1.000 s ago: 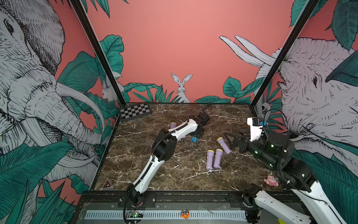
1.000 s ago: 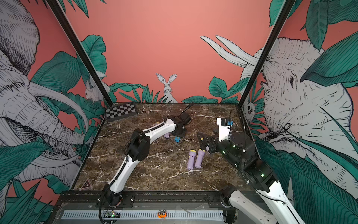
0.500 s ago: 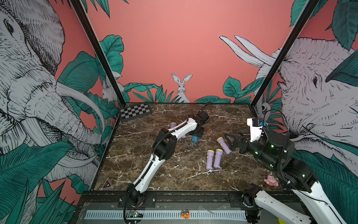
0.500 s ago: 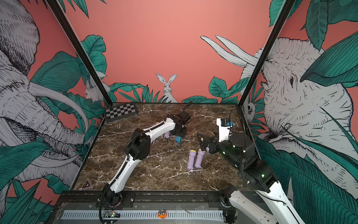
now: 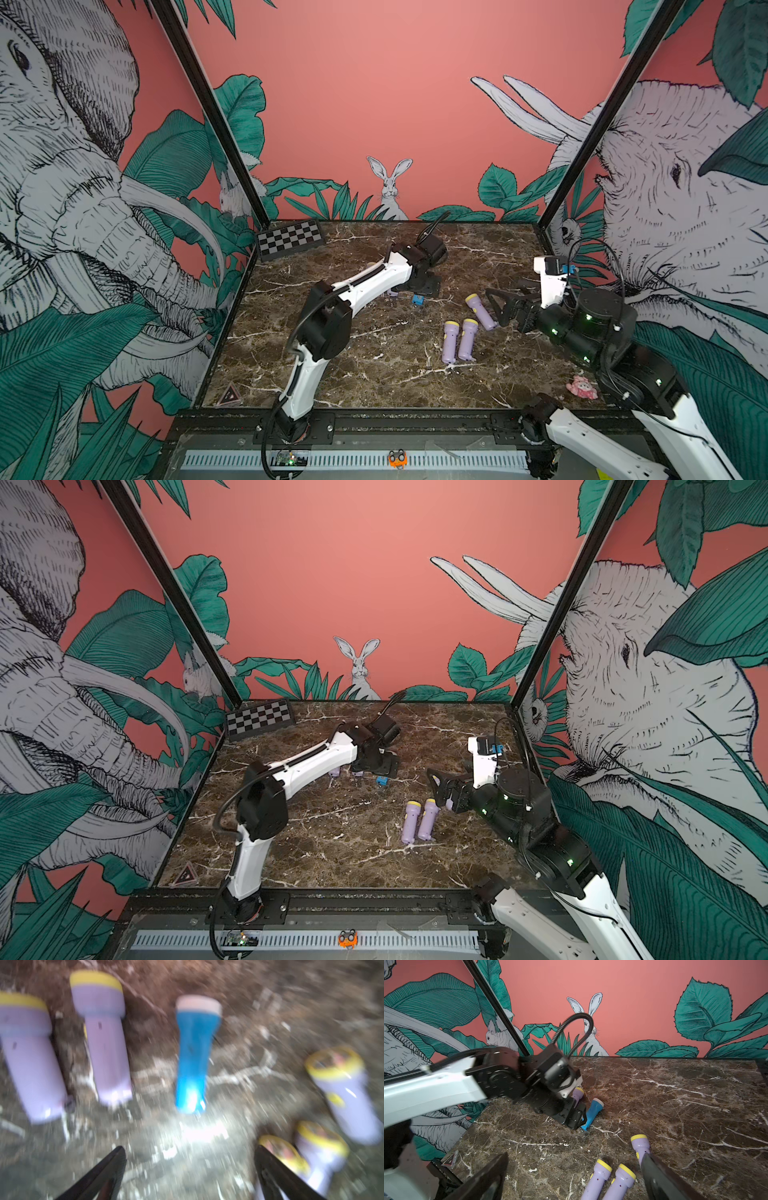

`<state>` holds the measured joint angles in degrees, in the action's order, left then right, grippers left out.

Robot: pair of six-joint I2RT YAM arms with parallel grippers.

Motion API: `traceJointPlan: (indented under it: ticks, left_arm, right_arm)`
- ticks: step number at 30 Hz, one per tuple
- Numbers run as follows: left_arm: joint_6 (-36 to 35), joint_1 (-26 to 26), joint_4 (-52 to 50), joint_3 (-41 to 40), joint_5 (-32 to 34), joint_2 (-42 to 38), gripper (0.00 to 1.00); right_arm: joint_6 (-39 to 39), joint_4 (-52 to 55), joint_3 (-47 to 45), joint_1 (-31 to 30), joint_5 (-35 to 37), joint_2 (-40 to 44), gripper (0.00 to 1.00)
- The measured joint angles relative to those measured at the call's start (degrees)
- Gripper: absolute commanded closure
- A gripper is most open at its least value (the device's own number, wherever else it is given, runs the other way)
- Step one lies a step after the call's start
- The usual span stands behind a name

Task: Close the plug at the bottom of the flashlight
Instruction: Place the flashlight at the center of the board, then pick up the flashlight from the center of the board.

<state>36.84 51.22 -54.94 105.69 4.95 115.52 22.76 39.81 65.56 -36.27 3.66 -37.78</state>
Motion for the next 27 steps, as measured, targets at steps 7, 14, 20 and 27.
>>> traceJointPlan:
  ticks: [7,14,20,27]
  left_arm:
    - [7.1,12.9,-0.3,-3.5,-0.3,-0.6,0.01]
    - [8.9,14.3,-4.5,2.2,-0.3,12.1,0.02]
    - [9.9,14.0,-5.0,3.7,-0.2,13.0,0.08]
    - [11.1,13.9,-4.6,3.7,0.5,12.9,0.20]
  right_arm:
    - [-0.5,0.5,0.0,0.0,1.6,0.5,0.01]
    - [-0.5,1.4,0.0,0.0,2.2,1.7,0.01]
    - [-1.0,2.2,0.0,0.0,3.3,3.3,0.01]
    - [-1.6,2.3,0.0,0.0,3.7,3.7,0.01]
